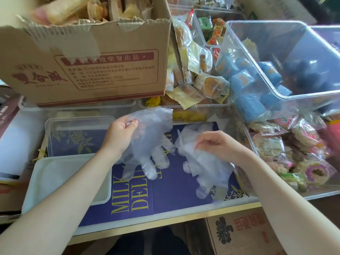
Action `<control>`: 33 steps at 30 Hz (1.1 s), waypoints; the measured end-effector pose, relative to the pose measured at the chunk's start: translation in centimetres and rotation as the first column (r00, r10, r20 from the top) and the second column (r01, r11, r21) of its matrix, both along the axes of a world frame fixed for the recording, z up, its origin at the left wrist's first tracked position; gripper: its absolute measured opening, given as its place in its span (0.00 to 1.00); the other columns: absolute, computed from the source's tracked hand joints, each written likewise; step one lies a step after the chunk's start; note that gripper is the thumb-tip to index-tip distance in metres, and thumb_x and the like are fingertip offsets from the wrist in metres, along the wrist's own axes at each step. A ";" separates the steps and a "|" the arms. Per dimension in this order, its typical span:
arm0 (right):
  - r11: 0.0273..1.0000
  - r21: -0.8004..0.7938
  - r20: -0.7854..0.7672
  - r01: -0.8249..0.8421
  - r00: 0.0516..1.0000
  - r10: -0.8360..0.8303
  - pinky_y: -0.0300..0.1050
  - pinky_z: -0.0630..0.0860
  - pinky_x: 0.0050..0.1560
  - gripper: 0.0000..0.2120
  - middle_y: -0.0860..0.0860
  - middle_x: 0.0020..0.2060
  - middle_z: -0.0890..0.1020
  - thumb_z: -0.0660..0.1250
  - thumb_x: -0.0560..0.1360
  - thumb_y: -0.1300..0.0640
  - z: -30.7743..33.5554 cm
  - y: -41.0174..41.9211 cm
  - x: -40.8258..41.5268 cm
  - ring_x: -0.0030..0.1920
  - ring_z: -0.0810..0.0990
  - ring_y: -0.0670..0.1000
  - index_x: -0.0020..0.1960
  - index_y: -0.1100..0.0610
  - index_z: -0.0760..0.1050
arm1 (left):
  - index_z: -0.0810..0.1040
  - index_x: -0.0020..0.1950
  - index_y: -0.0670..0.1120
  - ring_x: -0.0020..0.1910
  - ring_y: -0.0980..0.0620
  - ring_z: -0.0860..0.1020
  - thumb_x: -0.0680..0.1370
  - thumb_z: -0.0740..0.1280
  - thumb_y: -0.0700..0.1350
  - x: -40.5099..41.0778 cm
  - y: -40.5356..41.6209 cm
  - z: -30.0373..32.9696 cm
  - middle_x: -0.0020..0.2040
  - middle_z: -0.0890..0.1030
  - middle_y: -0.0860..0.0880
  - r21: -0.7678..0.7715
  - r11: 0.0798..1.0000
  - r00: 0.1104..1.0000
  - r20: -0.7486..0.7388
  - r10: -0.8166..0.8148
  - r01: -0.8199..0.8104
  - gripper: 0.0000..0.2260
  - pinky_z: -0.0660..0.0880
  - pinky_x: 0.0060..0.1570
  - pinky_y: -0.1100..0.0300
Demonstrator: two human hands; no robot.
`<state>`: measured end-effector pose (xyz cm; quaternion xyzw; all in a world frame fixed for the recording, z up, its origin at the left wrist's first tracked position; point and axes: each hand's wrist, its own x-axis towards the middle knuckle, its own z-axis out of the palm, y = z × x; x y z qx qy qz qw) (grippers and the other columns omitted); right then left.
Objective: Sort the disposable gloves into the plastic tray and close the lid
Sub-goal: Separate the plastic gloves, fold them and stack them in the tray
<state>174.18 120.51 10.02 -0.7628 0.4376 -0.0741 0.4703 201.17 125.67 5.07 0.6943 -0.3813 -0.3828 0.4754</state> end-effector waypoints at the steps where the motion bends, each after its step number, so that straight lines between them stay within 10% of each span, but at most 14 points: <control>1: 0.991 -0.008 -0.046 -0.131 0.990 0.130 0.39 0.73 0.47 0.12 0.47 0.39 0.80 0.66 0.75 0.64 1.3 0.2 0.5 0.41 0.77 0.47 0.41 0.47 0.79 | 0.79 0.42 0.56 0.49 0.49 0.80 0.79 0.63 0.44 0.0 -0.3 0.3 0.42 0.82 0.56 -0.006 1.000 1.000 0.003 -0.014 0.014 0.10 0.74 0.49 0.58; 6: 0.888 0.134 -0.137 -0.440 0.879 0.456 0.32 0.71 0.42 0.11 0.43 0.35 0.82 0.65 0.75 0.63 6.0 2.1 3.4 0.36 0.77 0.41 0.51 0.53 0.83 | 0.81 0.43 0.56 0.51 0.47 0.80 0.78 0.64 0.44 -0.4 -1.0 2.0 0.46 0.83 0.52 -0.062 0.989 0.990 -0.020 -0.138 0.137 0.09 0.75 0.57 0.50; 13: 0.896 -0.424 0.044 -0.135 0.985 0.169 0.27 0.68 0.41 0.02 0.39 0.36 0.77 0.72 0.70 0.59 4.5 0.5 5.6 0.39 0.75 0.35 0.42 0.57 0.82 | 0.82 0.48 0.46 0.45 0.50 0.79 0.79 0.64 0.41 -2.8 0.7 4.1 0.49 0.83 0.47 0.016 0.851 0.847 -0.105 -0.521 0.526 0.06 0.72 0.50 0.55; 16: 0.792 -0.603 0.004 -0.100 0.992 0.128 0.44 0.67 0.54 0.08 0.49 0.49 0.78 0.70 0.67 0.51 2.9 0.6 6.0 0.54 0.74 0.50 0.39 0.55 0.81 | 0.80 0.54 0.42 0.43 0.50 0.77 0.77 0.67 0.46 -3.5 1.6 4.3 0.46 0.81 0.44 -0.035 0.848 0.803 -0.302 -0.514 0.530 0.10 0.72 0.45 0.54; 19: 0.824 -0.541 -0.086 -0.171 0.985 0.149 0.56 0.68 0.60 0.11 0.51 0.50 0.81 0.69 0.67 0.47 2.7 0.6 6.2 0.53 0.77 0.56 0.40 0.56 0.79 | 0.79 0.57 0.43 0.46 0.49 0.78 0.75 0.66 0.50 -3.6 1.9 4.5 0.51 0.82 0.40 -0.053 0.823 0.766 -0.334 -0.549 0.566 0.16 0.73 0.48 0.53; 23: 0.862 -0.467 -0.096 -0.197 0.980 0.172 0.54 0.75 0.44 0.08 0.50 0.39 0.81 0.73 0.70 0.54 2.9 0.9 6.3 0.40 0.77 0.54 0.43 0.58 0.77 | 0.81 0.53 0.46 0.45 0.54 0.80 0.78 0.61 0.50 -3.8 2.0 4.8 0.47 0.83 0.50 -0.010 0.819 0.797 -0.225 -0.561 0.574 0.12 0.75 0.49 0.59; 28: 0.888 -0.436 -0.104 -0.148 0.988 0.113 0.44 0.71 0.35 0.16 0.42 0.33 0.71 0.70 0.73 0.55 2.8 1.2 6.4 0.33 0.71 0.46 0.58 0.54 0.70 | 0.80 0.55 0.47 0.53 0.53 0.79 0.73 0.53 0.70 -3.5 2.5 3.9 0.50 0.83 0.51 0.023 0.850 0.822 -0.270 -0.502 0.527 0.31 0.71 0.58 0.55; 31: 0.938 -0.343 -0.046 -0.051 0.998 0.038 0.32 0.65 0.29 0.23 0.40 0.32 0.66 0.71 0.72 0.56 3.3 0.9 6.5 0.29 0.66 0.41 0.65 0.52 0.69 | 0.79 0.47 0.47 0.43 0.62 0.76 0.74 0.68 0.55 -3.9 3.1 3.4 0.41 0.80 0.58 0.027 0.825 0.823 -0.099 -0.560 0.565 0.11 0.70 0.47 0.66; 33: 0.940 -0.337 -0.014 -0.046 0.999 0.044 0.34 0.63 0.30 0.07 0.42 0.29 0.67 0.73 0.71 0.57 3.6 0.4 6.4 0.28 0.64 0.43 0.48 0.53 0.77 | 0.79 0.47 0.46 0.42 0.61 0.77 0.77 0.67 0.43 -3.9 3.1 3.1 0.41 0.81 0.55 0.040 0.822 0.823 -0.043 -0.567 0.569 0.02 0.72 0.47 0.64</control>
